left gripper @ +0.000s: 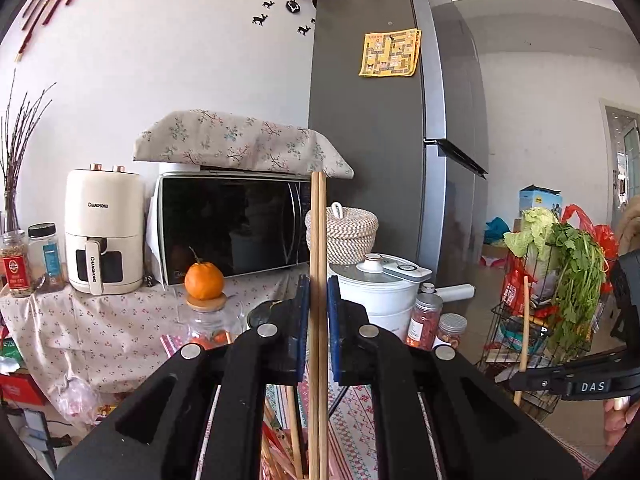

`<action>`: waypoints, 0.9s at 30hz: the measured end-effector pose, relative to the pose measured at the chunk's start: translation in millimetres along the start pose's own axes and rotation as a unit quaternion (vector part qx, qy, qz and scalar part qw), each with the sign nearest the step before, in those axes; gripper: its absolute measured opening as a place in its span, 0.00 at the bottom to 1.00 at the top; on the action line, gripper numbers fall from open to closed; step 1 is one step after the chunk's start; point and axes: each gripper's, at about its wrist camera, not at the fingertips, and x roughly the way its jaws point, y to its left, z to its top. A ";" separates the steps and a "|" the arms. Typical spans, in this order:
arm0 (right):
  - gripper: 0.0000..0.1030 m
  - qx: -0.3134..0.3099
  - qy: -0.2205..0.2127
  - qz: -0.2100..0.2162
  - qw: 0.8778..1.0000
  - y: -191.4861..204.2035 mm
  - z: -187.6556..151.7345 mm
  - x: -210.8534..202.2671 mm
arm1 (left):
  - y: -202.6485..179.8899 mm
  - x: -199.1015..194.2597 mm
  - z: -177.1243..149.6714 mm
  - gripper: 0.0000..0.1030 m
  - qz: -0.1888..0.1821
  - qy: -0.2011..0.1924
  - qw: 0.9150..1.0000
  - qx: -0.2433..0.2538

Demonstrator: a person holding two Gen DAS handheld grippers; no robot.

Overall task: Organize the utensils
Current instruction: 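Lower the chopsticks from both tools into the pink basket and open both tools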

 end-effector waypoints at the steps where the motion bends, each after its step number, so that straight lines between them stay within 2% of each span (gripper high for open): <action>1: 0.07 -0.003 0.001 -0.002 1.000 1.5 -0.4 2.0 | 3.1 2.7 -3.0 0.08 0.008 -0.009 1.000 -0.001; 6: 0.07 -0.010 0.006 -0.004 1.000 6.9 -1.0 8.5 | 9.7 17.9 -20.0 0.08 0.029 -0.034 0.999 0.003; 12: 0.07 -0.016 0.009 -0.006 1.000 11.3 -1.0 15.1 | 6.2 32.6 -39.1 0.08 0.024 -0.049 0.998 0.017; 19: 0.07 -0.024 0.008 -0.004 1.000 19.0 -1.1 20.5 | 16.1 40.6 -59.3 0.10 0.034 -0.008 0.999 -0.002; 21: 0.07 -0.026 0.004 0.000 1.000 23.3 -0.4 20.6 | 21.7 39.1 -59.8 0.14 0.042 0.007 0.999 -0.017; 22: 0.07 -0.027 0.000 0.003 1.000 25.8 0.0 20.2 | 23.7 38.8 -58.4 0.22 0.051 0.019 0.998 -0.022; 27: 0.07 -0.029 -0.029 0.022 0.999 43.4 4.6 18.2 | 33.3 24.8 -45.2 0.41 0.049 0.075 0.995 -0.044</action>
